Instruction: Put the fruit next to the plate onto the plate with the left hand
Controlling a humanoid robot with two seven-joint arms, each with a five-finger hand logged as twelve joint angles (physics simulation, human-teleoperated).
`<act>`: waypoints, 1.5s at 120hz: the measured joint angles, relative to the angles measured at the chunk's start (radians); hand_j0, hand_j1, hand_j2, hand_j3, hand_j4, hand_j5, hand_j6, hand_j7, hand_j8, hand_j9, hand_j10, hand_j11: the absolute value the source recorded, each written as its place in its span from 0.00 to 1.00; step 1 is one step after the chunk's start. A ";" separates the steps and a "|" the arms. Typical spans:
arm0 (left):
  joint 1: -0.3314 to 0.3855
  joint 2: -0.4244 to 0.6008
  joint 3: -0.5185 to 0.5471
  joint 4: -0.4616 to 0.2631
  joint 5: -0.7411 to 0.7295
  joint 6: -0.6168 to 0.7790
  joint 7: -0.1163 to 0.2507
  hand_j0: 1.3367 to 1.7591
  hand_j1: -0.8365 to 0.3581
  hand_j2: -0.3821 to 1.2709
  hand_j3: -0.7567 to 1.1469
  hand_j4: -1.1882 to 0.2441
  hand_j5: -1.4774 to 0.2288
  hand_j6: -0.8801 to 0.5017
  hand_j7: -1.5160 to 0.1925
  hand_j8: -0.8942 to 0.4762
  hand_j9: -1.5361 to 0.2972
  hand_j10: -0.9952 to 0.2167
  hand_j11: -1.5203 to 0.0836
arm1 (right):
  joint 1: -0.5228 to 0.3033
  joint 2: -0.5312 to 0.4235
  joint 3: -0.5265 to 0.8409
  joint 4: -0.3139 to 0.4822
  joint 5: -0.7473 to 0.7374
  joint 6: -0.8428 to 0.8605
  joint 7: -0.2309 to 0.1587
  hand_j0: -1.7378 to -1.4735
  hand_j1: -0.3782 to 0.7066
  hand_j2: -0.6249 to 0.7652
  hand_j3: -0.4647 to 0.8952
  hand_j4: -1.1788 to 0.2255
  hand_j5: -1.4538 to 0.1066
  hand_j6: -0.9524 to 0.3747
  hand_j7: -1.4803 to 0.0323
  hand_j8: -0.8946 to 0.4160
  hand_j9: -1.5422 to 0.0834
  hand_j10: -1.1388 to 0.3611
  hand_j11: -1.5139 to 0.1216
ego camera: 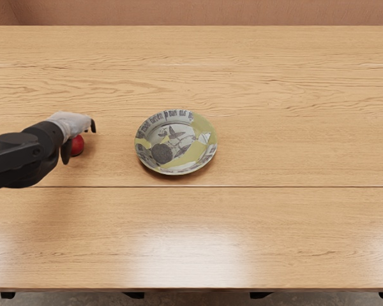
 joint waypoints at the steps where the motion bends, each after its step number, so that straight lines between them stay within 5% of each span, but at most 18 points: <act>1: 0.000 0.000 0.001 0.000 0.000 0.000 0.000 0.76 0.67 0.27 0.40 0.60 0.62 0.40 0.64 0.41 0.61 0.55 0.69 | 0.000 0.000 0.000 0.000 0.000 0.000 0.000 0.30 0.04 0.45 0.34 0.83 0.92 0.71 0.97 0.67 0.94 0.75 0.92; 38: 0.001 0.000 0.018 0.013 0.001 0.001 0.000 0.76 0.65 0.28 0.40 0.58 0.60 0.38 0.62 0.40 0.59 0.53 0.67 | 0.000 0.000 0.000 0.000 0.000 0.000 0.000 0.30 0.04 0.45 0.34 0.83 0.92 0.71 0.97 0.67 0.94 0.75 0.92; 85: 0.003 0.002 0.019 0.024 -0.007 0.001 0.000 0.76 0.50 0.29 0.40 0.48 0.49 0.30 0.51 0.29 0.49 0.41 0.55 | 0.000 0.000 0.000 0.001 0.000 0.000 0.000 0.30 0.04 0.45 0.34 0.83 0.92 0.71 0.97 0.67 0.94 0.75 0.92; 100: -0.002 0.003 0.019 0.025 -0.011 0.001 0.000 0.76 0.46 0.34 0.40 0.42 0.42 0.34 0.44 0.31 0.42 0.34 0.47 | 0.000 0.000 0.001 0.000 0.000 0.000 0.000 0.30 0.04 0.45 0.34 0.83 0.92 0.71 0.97 0.67 0.94 0.75 0.92; 122: -0.009 0.000 0.017 0.026 -0.011 0.000 0.000 0.74 0.40 0.39 0.40 0.49 0.31 0.44 0.33 0.40 0.32 0.31 0.35 | 0.000 0.000 0.001 -0.001 0.000 0.000 0.000 0.30 0.04 0.45 0.34 0.83 0.92 0.71 0.97 0.67 0.94 0.75 0.92; 133: -0.028 -0.001 0.015 0.026 -0.023 -0.005 0.000 0.74 0.36 0.46 0.40 0.53 0.27 0.48 0.30 0.44 0.29 0.30 0.32 | 0.000 0.000 0.001 -0.001 0.000 0.000 0.000 0.30 0.04 0.45 0.34 0.83 0.92 0.71 0.97 0.67 0.94 0.75 0.92; 152: -0.105 -0.006 0.011 0.024 -0.036 -0.012 -0.001 0.74 0.37 0.40 0.40 0.54 0.24 0.49 0.28 0.45 0.27 0.27 0.29 | 0.000 0.000 0.001 -0.001 0.000 0.000 0.000 0.30 0.04 0.45 0.34 0.83 0.92 0.71 0.97 0.67 0.94 0.75 0.92; 180: -0.217 -0.144 0.016 0.020 -0.044 -0.055 0.000 0.73 0.31 0.48 0.40 0.59 0.21 0.52 0.26 0.49 0.26 0.21 0.28 | -0.001 0.000 0.001 -0.001 0.000 -0.001 0.000 0.30 0.04 0.45 0.34 0.83 0.92 0.71 0.97 0.67 0.94 0.75 0.92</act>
